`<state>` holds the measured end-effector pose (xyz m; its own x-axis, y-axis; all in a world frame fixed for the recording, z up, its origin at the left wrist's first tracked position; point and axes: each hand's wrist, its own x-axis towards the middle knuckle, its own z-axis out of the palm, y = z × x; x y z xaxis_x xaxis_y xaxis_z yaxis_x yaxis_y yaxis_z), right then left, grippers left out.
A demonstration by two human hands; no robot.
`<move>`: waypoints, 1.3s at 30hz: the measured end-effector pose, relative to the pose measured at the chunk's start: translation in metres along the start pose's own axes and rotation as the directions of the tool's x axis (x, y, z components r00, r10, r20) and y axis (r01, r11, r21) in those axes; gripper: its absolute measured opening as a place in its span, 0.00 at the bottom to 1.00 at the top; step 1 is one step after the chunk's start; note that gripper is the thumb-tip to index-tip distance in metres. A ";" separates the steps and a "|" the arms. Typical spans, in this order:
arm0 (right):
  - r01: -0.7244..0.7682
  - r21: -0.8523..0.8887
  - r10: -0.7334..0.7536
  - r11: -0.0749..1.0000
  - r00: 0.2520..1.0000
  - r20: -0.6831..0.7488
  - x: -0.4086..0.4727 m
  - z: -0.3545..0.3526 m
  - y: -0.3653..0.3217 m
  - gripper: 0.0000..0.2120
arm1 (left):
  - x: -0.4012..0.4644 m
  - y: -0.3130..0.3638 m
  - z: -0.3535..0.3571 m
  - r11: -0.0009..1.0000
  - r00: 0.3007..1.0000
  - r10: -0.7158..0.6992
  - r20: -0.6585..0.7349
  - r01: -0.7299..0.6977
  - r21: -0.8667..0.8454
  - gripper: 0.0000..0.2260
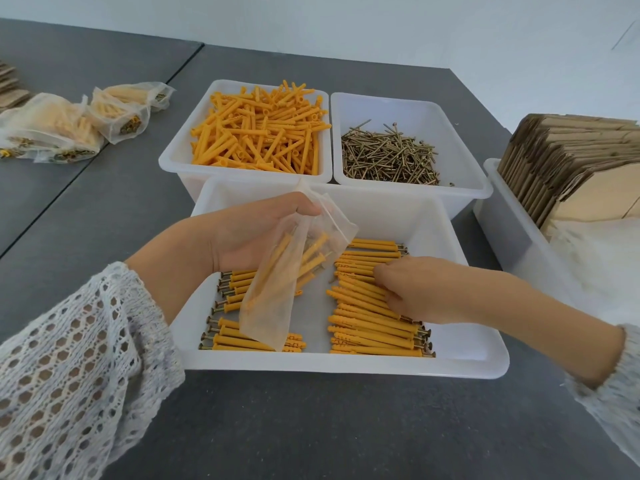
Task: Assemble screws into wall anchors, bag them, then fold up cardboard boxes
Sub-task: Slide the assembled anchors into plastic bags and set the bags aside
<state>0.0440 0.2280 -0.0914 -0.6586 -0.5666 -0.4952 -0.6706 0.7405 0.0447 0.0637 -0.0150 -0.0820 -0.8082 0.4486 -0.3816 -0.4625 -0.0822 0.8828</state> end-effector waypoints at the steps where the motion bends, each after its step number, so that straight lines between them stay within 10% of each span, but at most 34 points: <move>1: 0.011 0.035 -0.011 0.999 1.000 0.007 0.001 -0.001 0.001 0.06 | 0.000 0.000 0.000 1.000 1.000 -0.002 0.001 0.002 0.004 0.19; 9: 0.047 0.164 -0.047 0.985 0.999 -0.004 0.003 -0.003 0.000 0.04 | -0.001 0.000 0.001 1.000 1.000 -0.001 0.014 0.001 0.008 0.20; 26: -0.033 -0.207 -0.003 0.978 0.985 -0.172 0.001 0.006 -0.018 0.05 | 0.001 -0.001 -0.001 1.000 1.000 -0.005 0.019 0.005 0.001 0.19; 39: -0.013 0.279 0.069 0.960 0.979 -0.194 -0.011 -0.050 0.018 0.06 | 0.001 -0.001 0.001 1.000 1.000 -0.004 0.011 0.004 0.001 0.19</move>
<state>0.0227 0.2296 -0.0421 -0.7572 -0.5731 -0.3134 -0.5404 0.8191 -0.1923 0.0636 -0.0134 -0.0828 -0.8022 0.4588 -0.3822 -0.4653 -0.0791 0.8816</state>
